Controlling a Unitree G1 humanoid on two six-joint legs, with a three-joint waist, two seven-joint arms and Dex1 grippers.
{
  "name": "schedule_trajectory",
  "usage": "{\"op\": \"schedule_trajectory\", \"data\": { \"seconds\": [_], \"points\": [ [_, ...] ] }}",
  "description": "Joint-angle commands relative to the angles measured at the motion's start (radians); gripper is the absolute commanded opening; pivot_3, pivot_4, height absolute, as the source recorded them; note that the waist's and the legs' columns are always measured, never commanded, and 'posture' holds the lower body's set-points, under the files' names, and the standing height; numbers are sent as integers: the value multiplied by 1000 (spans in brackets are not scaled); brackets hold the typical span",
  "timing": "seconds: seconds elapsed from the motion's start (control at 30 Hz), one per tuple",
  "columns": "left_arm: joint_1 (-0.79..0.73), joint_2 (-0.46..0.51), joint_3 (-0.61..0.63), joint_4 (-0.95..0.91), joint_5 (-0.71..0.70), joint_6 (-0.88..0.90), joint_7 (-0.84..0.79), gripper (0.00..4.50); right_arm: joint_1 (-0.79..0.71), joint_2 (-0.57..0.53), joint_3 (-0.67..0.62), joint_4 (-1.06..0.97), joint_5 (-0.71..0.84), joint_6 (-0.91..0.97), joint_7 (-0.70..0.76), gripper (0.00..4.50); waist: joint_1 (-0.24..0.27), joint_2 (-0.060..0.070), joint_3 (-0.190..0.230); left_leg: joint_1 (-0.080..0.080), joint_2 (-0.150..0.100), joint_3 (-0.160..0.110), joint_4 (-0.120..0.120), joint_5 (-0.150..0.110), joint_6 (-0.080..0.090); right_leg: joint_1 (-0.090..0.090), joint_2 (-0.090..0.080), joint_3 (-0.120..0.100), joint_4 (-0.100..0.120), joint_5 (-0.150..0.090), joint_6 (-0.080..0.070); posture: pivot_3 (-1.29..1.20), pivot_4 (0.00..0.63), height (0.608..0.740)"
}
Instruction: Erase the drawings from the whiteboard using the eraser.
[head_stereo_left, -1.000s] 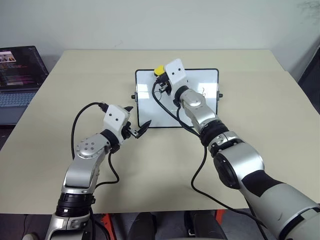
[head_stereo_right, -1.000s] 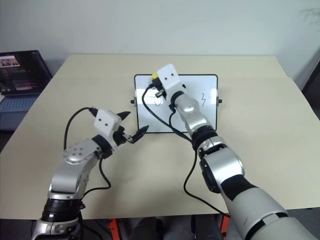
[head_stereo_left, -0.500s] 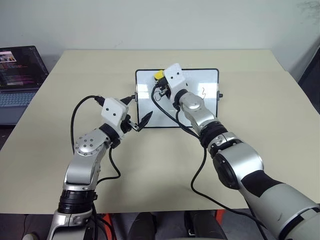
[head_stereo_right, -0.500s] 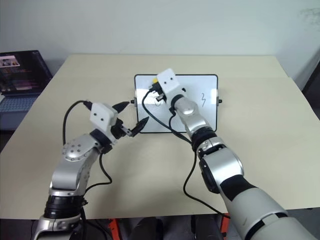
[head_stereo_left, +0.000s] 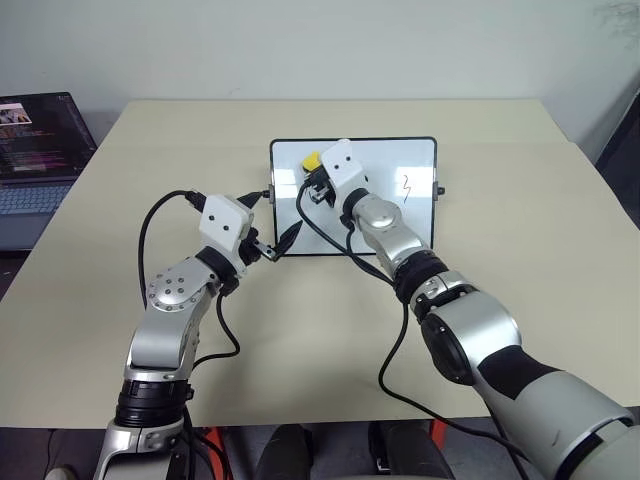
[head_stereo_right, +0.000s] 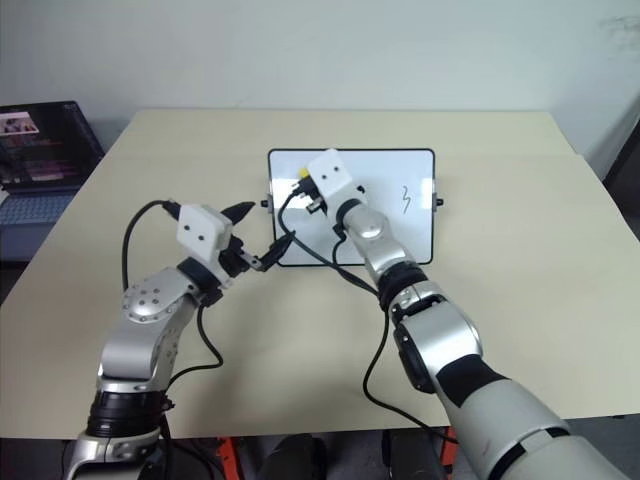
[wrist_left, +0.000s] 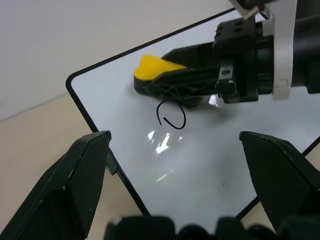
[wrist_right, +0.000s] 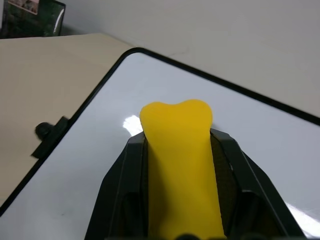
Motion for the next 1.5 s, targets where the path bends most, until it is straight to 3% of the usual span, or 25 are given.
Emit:
{"op": "schedule_trajectory", "data": {
  "seconds": [0.03,0.7,1.03,1.17,1.5],
  "points": [
    [1,6,24,-52,-14,-3,15,4500,22,13,15,-34,-11,-14,11,1296,0,0,0,0,0,0,0,0,0,0,0,0,0,0,0,0,150,740],
    [-3,4,27,-55,-22,4,34,4500,261,14,86,-280,-28,46,87,1296,4,0,-1,0,0,-2,9,-1,1,2,0,-1,4,0,0,0,150,740],
    [-25,-2,14,-26,-20,-10,29,4500,209,-49,30,-522,33,59,94,1296,2,0,0,-1,-1,-3,9,-1,1,2,0,-1,3,0,0,0,150,740],
    [-33,-7,9,-22,-19,-12,30,4500,137,-63,-1,-477,41,44,55,1296,-1,0,0,-1,0,-2,9,-1,1,2,0,-1,4,0,0,0,150,740],
    [-34,-2,11,-32,-21,-10,29,4500,15,-70,4,-137,-2,-46,-11,1296,3,0,0,-1,-1,-2,9,-1,1,2,0,-1,3,0,0,0,150,740]
  ]
}}
